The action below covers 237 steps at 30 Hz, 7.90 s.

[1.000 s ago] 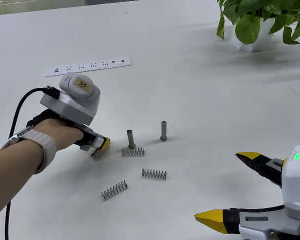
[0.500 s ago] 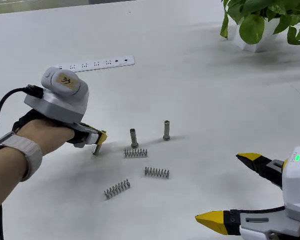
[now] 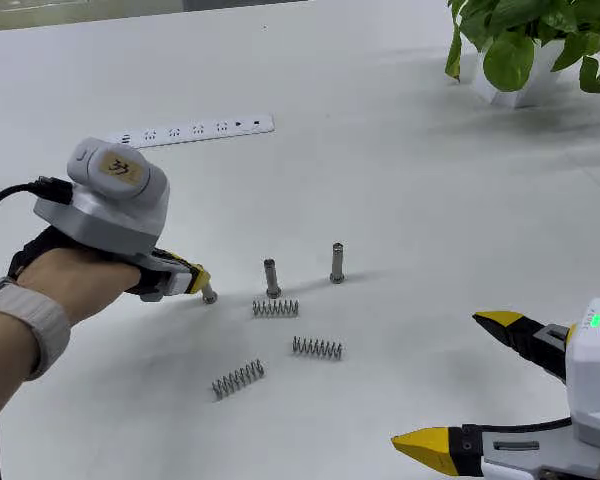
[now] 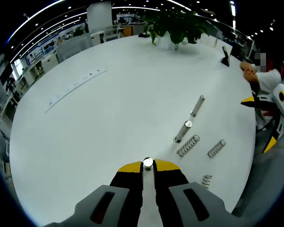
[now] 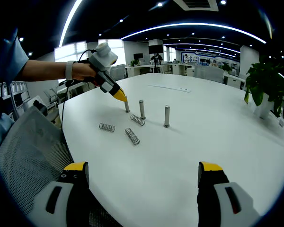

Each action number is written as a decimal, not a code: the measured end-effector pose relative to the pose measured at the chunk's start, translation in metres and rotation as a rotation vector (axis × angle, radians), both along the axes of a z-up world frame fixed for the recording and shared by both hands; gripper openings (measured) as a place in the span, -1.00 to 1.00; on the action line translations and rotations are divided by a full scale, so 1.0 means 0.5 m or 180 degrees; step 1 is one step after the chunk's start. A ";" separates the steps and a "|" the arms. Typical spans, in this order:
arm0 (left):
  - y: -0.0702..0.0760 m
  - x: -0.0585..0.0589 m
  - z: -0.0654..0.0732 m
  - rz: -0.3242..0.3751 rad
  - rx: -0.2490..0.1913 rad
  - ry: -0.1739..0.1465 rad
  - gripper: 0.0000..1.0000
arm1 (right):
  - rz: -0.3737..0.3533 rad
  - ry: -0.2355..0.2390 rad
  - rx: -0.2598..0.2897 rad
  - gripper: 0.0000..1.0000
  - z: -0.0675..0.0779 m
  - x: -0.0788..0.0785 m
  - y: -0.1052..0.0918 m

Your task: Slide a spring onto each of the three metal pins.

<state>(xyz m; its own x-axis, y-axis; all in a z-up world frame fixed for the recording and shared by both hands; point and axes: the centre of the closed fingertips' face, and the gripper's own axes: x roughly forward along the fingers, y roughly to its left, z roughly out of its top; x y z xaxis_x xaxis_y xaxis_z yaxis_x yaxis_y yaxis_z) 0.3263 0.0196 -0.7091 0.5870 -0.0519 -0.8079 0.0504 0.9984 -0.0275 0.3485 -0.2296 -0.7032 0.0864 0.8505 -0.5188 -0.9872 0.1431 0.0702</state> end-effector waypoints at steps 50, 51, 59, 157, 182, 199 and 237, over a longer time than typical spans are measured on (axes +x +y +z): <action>-0.009 -0.016 -0.022 -0.0287 0.0214 0.0050 -0.71 | 0.0041 0.0017 -0.0036 0.94 -0.006 -0.008 -0.002; -0.009 -0.016 -0.022 -0.0287 0.0213 0.0050 -0.67 | 0.0040 0.0017 -0.0038 0.94 -0.006 -0.008 -0.002; -0.015 -0.021 -0.027 -0.0208 0.0038 -0.0066 -0.19 | 0.0041 -0.0023 -0.0031 0.95 -0.001 0.000 0.000; -0.165 -0.146 -0.083 -0.0997 -0.0019 -0.0159 -0.60 | 0.0331 -0.0108 -0.0241 0.95 -0.021 -0.015 0.013; -0.168 -0.146 -0.091 -0.1245 0.0284 -0.0027 -0.79 | 0.0349 -0.0109 -0.0245 0.95 -0.023 -0.012 0.011; -0.175 -0.142 -0.077 -0.0993 -0.0055 -0.0329 -0.80 | 0.0511 -0.0135 -0.0215 0.93 -0.009 -0.028 0.045; -0.302 -0.151 0.030 -0.1954 -0.0538 -0.1042 -0.80 | 0.1764 0.0178 0.0056 -0.49 0.052 -0.142 0.165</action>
